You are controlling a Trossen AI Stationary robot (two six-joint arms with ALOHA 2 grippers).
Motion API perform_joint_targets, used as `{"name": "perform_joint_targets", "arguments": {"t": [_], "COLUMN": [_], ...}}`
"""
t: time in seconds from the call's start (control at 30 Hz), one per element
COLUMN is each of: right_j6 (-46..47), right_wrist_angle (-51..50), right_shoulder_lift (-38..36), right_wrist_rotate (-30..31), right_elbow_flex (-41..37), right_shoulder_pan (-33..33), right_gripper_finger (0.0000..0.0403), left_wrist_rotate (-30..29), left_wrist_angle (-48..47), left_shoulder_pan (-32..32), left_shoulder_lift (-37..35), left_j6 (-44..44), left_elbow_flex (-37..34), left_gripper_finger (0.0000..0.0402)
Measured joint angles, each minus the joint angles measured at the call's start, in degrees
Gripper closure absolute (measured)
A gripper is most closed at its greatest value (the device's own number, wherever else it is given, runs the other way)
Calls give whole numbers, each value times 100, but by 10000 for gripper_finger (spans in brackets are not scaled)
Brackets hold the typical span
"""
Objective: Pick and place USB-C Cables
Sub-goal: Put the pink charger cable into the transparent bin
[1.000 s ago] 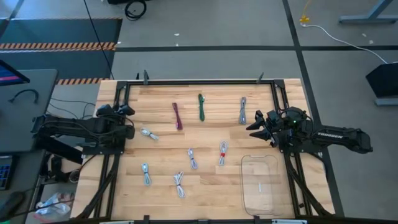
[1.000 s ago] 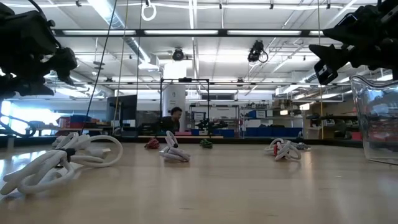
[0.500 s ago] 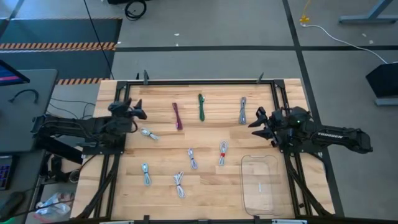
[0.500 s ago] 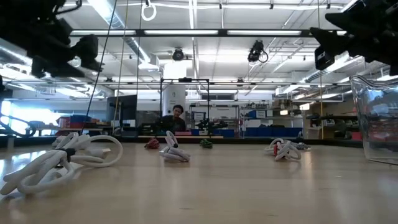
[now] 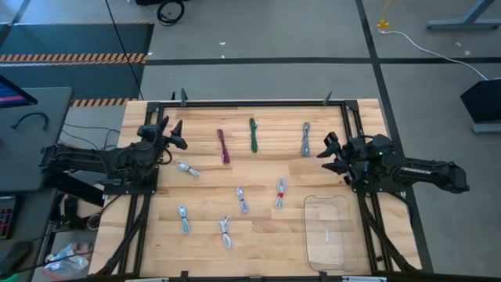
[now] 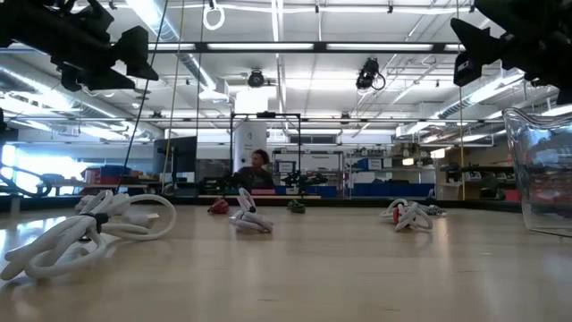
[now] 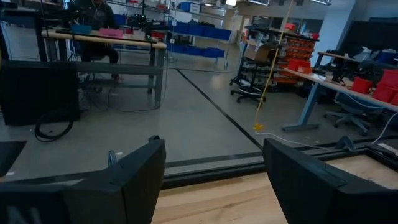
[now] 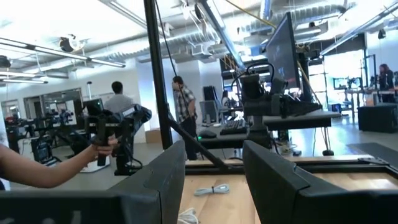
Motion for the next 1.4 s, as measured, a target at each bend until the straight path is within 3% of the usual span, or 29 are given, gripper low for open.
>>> {"name": "perform_joint_targets", "arguments": {"t": [0.67, 0.87, 1.07, 1.4], "right_j6": [-408, -473, -465, -67], "right_wrist_angle": [-9, -11, 145, 291], "right_shoulder_lift": [2, 2, 2, 2], "right_wrist_rotate": [-261, -259, -259, -314], "right_elbow_flex": [-1, -1, 0, -1], "right_shoulder_pan": [-17, -17, -17, -4], "right_gripper_finger": [235, 235, 235, 235], "left_wrist_rotate": [-37, -166, 646, 970], "left_wrist_angle": [13, -365, -979, -762], "left_shoulder_pan": [7, 7, 8, 9], "left_shoulder_lift": [-2, 0, 0, -1], "left_j6": [-133, -977, -1855, -997], "left_elbow_flex": [0, 0, 0, 0], "left_gripper_finger": [127, 127, 127, 127]}}
